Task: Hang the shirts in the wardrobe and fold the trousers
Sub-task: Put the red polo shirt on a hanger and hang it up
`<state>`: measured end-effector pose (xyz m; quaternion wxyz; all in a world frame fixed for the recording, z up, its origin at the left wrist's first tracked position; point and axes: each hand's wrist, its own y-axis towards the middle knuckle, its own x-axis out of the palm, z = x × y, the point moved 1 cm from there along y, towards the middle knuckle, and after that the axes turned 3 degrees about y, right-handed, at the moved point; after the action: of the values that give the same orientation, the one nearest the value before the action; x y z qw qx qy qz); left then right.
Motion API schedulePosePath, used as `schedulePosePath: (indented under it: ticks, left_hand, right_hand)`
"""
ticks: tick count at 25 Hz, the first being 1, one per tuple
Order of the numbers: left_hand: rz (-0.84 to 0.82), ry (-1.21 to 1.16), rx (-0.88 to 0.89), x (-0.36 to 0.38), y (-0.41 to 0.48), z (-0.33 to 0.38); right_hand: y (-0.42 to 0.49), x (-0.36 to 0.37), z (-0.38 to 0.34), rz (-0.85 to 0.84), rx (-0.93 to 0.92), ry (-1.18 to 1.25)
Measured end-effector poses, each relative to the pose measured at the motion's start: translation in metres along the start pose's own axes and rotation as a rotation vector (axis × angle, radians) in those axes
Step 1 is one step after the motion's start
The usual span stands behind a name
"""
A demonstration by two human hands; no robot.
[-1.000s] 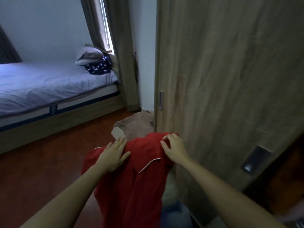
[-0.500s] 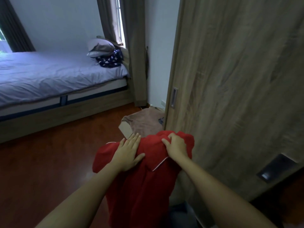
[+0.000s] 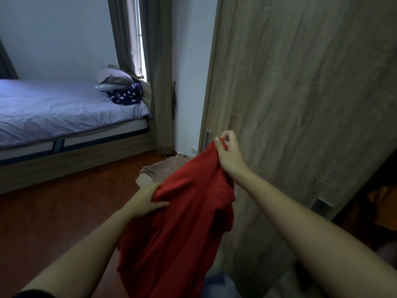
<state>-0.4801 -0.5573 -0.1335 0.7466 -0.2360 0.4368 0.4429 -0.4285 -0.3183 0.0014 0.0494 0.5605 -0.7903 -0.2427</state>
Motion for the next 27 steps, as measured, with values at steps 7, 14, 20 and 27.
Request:
schedulePosePath:
  ticks: [7, 14, 20, 27]
  left_hand:
    - [0.292, 0.007, -0.014, -0.038, -0.009, 0.016]
    - [0.762, 0.150, -0.213, -0.080, -0.018, 0.023]
    - [0.768, 0.098, -0.055, -0.147, -0.049, 0.094]
    - [0.497, -0.621, -0.115, -0.158, -0.073, 0.213]
  right_hand:
    - [0.009, -0.016, -0.042, 0.032, -0.088, 0.033]
    - [0.012, -0.027, -0.030, 0.047, -0.139, -0.332]
    - [0.015, -0.051, -0.023, 0.097, -0.083, -0.480]
    - [-0.022, -0.061, -0.054, 0.097, -0.142, -0.205]
